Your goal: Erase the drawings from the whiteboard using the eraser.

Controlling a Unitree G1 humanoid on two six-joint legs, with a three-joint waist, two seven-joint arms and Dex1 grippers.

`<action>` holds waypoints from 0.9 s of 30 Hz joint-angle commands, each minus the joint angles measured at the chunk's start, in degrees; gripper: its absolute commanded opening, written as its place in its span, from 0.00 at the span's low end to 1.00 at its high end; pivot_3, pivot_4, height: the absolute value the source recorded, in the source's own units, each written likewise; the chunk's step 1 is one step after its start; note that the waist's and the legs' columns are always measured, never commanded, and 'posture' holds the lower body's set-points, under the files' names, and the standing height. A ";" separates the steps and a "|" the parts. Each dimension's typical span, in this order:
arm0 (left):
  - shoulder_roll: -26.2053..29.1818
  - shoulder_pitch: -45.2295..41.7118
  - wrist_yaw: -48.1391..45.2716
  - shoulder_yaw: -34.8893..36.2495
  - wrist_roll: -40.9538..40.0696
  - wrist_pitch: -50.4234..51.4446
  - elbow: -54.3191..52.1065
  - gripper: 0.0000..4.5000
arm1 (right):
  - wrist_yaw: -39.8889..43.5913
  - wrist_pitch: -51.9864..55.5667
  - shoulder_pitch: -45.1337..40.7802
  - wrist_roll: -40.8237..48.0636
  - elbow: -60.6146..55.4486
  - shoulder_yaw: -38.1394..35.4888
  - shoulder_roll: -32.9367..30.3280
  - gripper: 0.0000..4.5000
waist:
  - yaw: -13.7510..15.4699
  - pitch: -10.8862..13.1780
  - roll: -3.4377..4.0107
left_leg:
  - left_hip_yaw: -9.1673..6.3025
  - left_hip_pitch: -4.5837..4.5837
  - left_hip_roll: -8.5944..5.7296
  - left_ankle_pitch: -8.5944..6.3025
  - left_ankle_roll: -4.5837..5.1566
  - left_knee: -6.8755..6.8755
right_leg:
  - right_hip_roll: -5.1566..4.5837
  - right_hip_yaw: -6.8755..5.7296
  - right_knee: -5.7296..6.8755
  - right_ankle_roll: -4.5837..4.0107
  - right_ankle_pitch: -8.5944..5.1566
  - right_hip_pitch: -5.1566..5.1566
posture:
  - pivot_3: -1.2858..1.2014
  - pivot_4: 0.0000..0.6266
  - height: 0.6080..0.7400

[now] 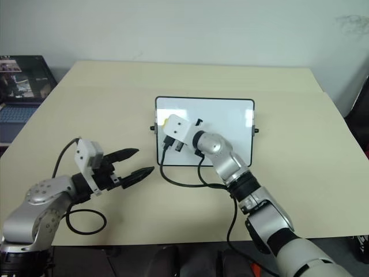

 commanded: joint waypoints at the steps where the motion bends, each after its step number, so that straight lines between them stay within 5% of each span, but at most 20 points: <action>1: 0.04 -1.16 -0.96 -0.17 -1.46 -0.43 -2.94 1.00 | 1.80 3.34 1.73 3.74 -6.89 -3.74 -0.75 0.22 | 0.26 0.00 0.00 | -0.01 -0.02 0.00 0.00 0.00 0.00 | 0.00 0.00 -0.01 0.00 0.00 -0.01 | 0.52 0.24 1.00; 13: -0.55 -1.12 -0.78 -0.80 -2.86 -0.53 -6.88 1.00 | 8.58 17.60 26.17 19.30 -52.60 -15.82 -10.95 0.22 | 0.52 0.04 0.04 | 0.02 -0.35 -0.03 -0.07 -0.08 -0.07 | 0.01 -0.01 -0.41 0.07 -0.05 -0.09 | 0.52 0.24 1.00; 20: -0.04 -3.43 -3.06 -2.62 -2.30 -1.26 -5.42 1.00 | 5.67 20.01 37.21 19.45 -60.48 -18.09 -16.61 0.22 | 0.19 0.07 0.10 | 0.09 -0.27 -0.07 -0.06 -0.07 -0.05 | 0.04 0.03 -0.31 0.08 -0.06 -0.08 | 0.52 0.24 1.00; 27: 1.23 -5.57 -5.48 -4.24 0.89 -4.08 -2.82 1.00 | 1.84 18.23 33.51 16.64 -57.07 -17.34 -19.05 0.22 | 0.25 0.08 0.11 | 0.12 -0.26 -0.09 -0.06 -0.07 -0.02 | 0.06 0.04 -0.25 0.26 -0.16 -0.08 | 0.52 0.24 1.00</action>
